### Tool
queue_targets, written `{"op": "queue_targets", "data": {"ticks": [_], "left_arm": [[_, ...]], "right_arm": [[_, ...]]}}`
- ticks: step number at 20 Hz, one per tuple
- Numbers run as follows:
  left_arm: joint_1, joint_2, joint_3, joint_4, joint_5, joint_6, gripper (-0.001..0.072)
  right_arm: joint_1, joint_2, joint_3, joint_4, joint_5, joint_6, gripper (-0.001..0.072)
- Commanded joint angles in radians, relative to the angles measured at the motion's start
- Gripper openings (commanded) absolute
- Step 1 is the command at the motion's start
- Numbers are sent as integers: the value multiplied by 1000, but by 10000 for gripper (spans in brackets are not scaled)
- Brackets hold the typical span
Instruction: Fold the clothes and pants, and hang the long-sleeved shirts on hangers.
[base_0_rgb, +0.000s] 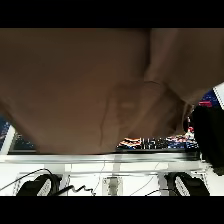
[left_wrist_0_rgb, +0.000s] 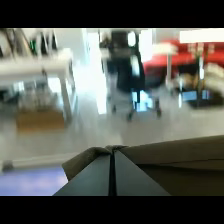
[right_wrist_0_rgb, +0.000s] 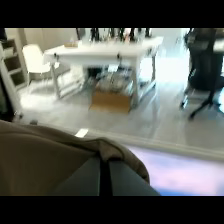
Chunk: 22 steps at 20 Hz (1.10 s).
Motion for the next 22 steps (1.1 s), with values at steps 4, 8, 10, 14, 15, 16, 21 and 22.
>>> {"op": "queue_targets", "data": {"ticks": [4, 8, 10, 14, 15, 16, 21, 22], "left_arm": [[-38, -516, 1, 34, -234, 98, 14], [-76, -750, 1, 34, -111, 98, 14], [-79, -790, 1, 34, 1, 98, 14], [-83, -795, 1, 32, 248, 97, 17], [-87, -796, 1, 33, 266, 97, 174], [-93, -796, 1, 33, 262, 97, 544], [-66, -743, 1, 50, 14, 93, 634], [-50, -719, 1, 79, -56, 93, 544]], "right_arm": [[23, -499, -10, 5, 128, 84, 18], [76, -774, -10, 5, 17, 83, 19], [96, -852, -10, 5, -93, 83, 18], [107, -895, -10, 3, -301, 83, 55], [107, -894, -10, -1, -312, 83, 303], [106, -895, -10, -5, -314, 84, 566], [47, -840, -7, -296, -47, 119, 441], [11, -829, -7, -350, 66, 121, 422]]}}
